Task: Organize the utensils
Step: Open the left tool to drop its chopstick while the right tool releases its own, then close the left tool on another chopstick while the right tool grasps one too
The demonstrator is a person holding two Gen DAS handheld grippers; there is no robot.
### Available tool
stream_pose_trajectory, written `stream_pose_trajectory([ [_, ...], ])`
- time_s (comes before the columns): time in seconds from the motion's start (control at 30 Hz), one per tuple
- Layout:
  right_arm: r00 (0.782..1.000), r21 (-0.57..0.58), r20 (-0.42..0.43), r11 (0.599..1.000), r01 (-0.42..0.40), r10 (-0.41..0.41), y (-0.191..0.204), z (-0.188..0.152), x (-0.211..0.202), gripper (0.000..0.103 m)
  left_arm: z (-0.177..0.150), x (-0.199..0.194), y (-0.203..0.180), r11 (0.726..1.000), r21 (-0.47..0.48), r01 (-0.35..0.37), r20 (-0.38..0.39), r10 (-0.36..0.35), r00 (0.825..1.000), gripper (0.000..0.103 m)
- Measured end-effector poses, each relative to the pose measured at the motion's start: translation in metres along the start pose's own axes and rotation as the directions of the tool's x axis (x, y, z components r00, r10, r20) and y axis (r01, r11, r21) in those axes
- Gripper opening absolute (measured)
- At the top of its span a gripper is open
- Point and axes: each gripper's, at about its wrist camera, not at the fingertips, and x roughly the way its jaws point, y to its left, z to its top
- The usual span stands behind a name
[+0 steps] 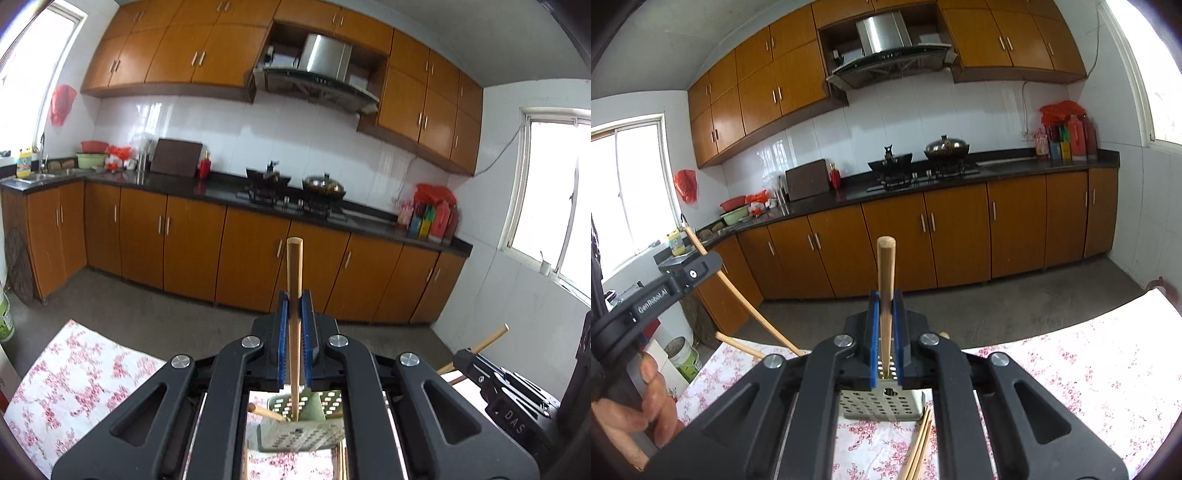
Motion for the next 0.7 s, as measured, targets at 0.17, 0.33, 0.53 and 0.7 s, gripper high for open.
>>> stream_pose_trajectory([
  [0.17,1.000,0.015,-0.007,1.000,0.021,-0.020,-0.001,-0.006,0.002,0.011,-0.007,0.009,0.002,1.000,-0.006,-0.003,-0.046,0.003,0.999,0.008],
  [0.33,0.999,0.025,0.026,0.999,0.047,-0.048,-0.003,-0.004,-0.012,0.013,-0.004,0.002,0.005,1.000,-0.014,0.001,-0.048,-0.002,0.999,0.008],
  [0.53,0.993,0.029,0.077,0.996,0.087,-0.089,-0.009,-0.006,-0.051,0.016,0.003,-0.021,0.007,1.000,-0.016,-0.006,-0.017,0.005,1.000,0.009],
  [0.7,0.994,0.048,0.026,0.993,0.109,-0.110,-0.026,-0.039,-0.078,0.020,-0.003,-0.050,0.021,0.999,-0.009,-0.030,-0.014,0.030,0.999,0.013],
])
